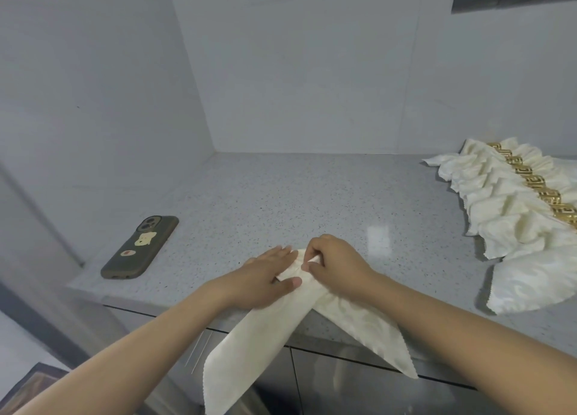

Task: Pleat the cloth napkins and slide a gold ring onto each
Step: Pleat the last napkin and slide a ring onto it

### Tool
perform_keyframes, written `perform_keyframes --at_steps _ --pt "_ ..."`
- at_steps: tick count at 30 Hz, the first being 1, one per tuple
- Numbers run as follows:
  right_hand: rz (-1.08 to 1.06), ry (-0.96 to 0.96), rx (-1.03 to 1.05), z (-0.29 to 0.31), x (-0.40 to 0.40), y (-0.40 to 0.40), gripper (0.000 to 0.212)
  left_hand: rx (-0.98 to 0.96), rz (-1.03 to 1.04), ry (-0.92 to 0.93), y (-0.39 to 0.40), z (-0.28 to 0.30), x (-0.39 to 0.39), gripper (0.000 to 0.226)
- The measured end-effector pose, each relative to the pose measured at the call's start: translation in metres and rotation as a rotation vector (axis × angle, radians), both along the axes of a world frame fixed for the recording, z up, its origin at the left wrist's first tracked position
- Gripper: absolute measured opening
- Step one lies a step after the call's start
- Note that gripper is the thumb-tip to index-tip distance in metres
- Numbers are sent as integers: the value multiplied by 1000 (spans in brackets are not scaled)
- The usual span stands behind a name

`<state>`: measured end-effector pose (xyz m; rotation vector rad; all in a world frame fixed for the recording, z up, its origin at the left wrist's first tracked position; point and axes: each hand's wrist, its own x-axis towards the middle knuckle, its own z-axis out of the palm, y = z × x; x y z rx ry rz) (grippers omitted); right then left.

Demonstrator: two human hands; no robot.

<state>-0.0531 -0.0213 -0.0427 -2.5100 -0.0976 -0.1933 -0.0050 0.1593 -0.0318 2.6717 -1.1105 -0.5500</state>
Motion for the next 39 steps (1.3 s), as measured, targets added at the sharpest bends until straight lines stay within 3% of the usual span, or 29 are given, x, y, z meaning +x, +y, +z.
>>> perform_keyframes --at_steps 5,10,15,18,20,22,25,28,32,39 --pt "-200 -16 -15 -3 5 4 8 -66 35 66 -1 6 -4 64" --pt "-223 -109 -4 -14 2 6 5 -9 -77 -328 -2 -15 -1 55" --pt "-94 -282 9 -22 -8 0 14 -161 -115 -317 14 -25 13 52" --pt "84 -395 -175 -28 -16 0 42 -102 -184 -344 13 -23 20 53" --pt "158 -372 -294 -34 -18 -2 64 -61 -207 -347 12 -21 23 56" --pt "193 -344 -325 -38 -18 -7 72 -15 -204 -367 9 -17 22 58" --pt "218 -332 -263 -38 -16 -14 64 103 -145 -446 -2 -16 13 53" --pt "225 -422 -257 -37 -12 -19 56 2 -61 -258 -13 -22 -2 57" --pt "254 -514 -227 -34 -8 -24 34 -113 -133 -306 -6 -40 -5 98" --pt "367 -555 -313 -29 0 -42 33 -327 -173 -354 4 -48 25 49"
